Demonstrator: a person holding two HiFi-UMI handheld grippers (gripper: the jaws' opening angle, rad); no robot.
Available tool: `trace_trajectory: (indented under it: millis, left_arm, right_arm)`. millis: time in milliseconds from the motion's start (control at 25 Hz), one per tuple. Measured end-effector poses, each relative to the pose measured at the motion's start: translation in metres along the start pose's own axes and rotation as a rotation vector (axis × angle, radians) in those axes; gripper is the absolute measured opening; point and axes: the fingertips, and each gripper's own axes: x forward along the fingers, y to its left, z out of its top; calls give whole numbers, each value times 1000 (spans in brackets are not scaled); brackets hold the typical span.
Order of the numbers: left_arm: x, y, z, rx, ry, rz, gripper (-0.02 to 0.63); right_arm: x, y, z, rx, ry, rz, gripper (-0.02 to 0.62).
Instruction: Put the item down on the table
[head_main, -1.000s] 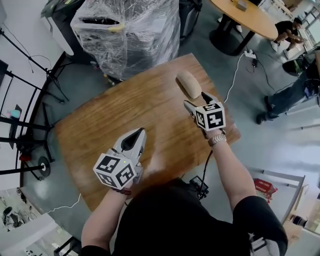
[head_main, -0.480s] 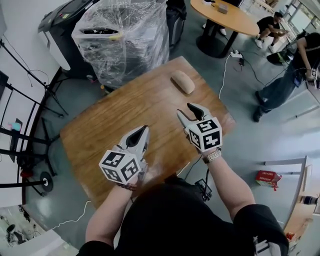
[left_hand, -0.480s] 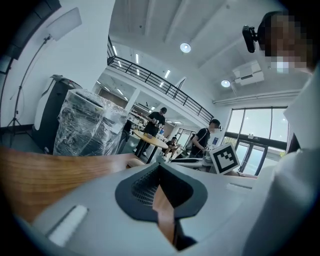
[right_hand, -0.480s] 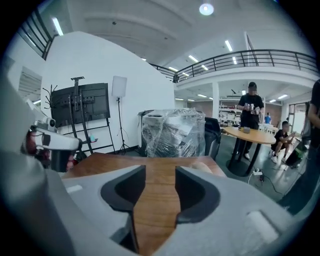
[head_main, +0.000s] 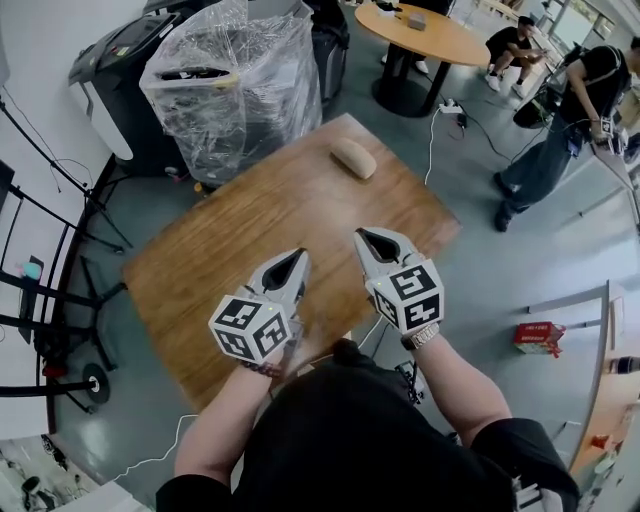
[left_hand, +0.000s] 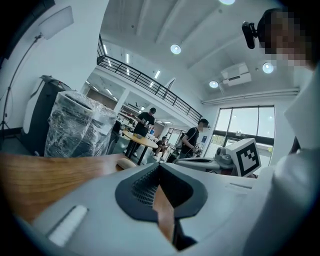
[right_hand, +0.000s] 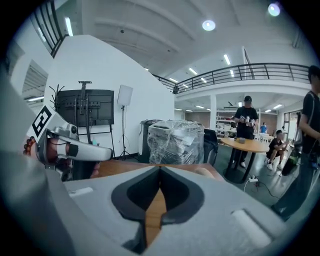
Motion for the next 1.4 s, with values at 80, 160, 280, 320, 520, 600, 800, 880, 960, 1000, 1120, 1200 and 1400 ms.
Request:
trace_trajectory:
  millis: [80, 160, 280, 320, 520, 600, 800, 880, 960, 1000, 1120, 1200, 1400]
  left_arm:
    - [-5, -8, -2, 14, 2, -15, 9]
    - [-8, -15, -4, 30, 6, -27, 9]
    - [-15, -24, -7, 64, 15, -41, 9]
    - [-17, -27, -8, 75, 18, -45, 9]
    - [-26, -39, -14, 110, 27, -64, 9]
    - [-29, -42, -16, 124, 33, -69, 9]
    - [-34, -48, -22, 147, 53, -75, 9]
    - [-36, -49, -22, 152, 56, -77, 9]
    - [-37, -50, -21, 153, 57, -79, 9]
    - [-37, -50, -22, 152, 59, -80, 9]
    - [-36, -52, -25, 149, 64, -82, 9]
    - [-36, -53, -27, 147, 67, -84, 9]
    - [-37, -53, -29, 149, 70, -86, 9]
  right_arm:
    - [-11, 13, -1, -6, -9, 2, -8]
    - [-20, 24, -1, -10, -22, 5, -8]
    - [-33, 42, 1, -14, -44, 12, -8]
    - [-36, 49, 1, -15, -48, 15, -8]
    - [-51, 73, -4, -22, -52, 33, -8]
    - [-55, 79, -6, -21, -53, 34, -8]
    - [-62, 88, -9, -22, -49, 32, -8]
    - [-64, 91, -8, -24, -48, 30, -8]
    - [-65, 92, -7, -26, -45, 28, -8]
    - [-65, 92, -8, -26, -42, 28, -8]
    - [-68, 92, -10, -25, -37, 27, -8]
    - [-69, 91, -11, -24, -36, 26, -8]
    - [-68, 93, -11, -25, -36, 25, -8]
